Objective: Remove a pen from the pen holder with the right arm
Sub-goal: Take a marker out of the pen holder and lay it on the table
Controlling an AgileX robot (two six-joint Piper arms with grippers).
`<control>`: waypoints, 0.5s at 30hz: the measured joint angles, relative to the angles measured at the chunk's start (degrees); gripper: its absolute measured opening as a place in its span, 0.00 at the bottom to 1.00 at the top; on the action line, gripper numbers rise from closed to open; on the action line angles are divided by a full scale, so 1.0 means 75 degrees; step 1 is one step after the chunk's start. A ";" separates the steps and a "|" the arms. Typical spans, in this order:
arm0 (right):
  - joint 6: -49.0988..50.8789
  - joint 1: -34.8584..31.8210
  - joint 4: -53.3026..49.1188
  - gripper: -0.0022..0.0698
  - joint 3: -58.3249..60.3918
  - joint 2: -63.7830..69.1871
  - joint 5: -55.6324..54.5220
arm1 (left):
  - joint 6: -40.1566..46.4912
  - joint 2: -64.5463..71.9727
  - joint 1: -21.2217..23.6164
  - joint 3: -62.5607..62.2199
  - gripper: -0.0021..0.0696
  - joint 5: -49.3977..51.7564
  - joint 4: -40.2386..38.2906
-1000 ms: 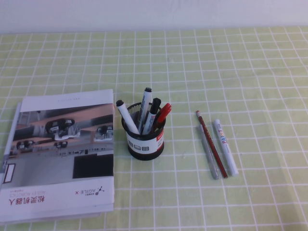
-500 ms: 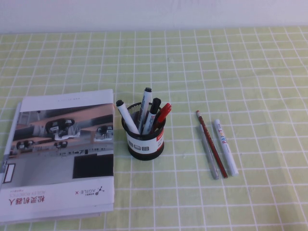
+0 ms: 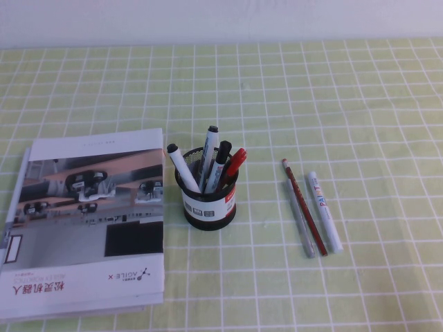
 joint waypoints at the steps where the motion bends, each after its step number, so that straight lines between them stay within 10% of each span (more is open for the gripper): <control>1: 0.0000 0.0000 0.0142 0.01 0.0000 0.0000 -0.0029 | 0.0000 0.0000 0.0000 0.0000 0.02 0.0000 0.0000; 15: -0.0615 0.0000 0.0356 0.01 -0.1876 0.1937 0.2651 | 0.0000 0.0000 0.0000 0.0000 0.02 0.0000 0.0000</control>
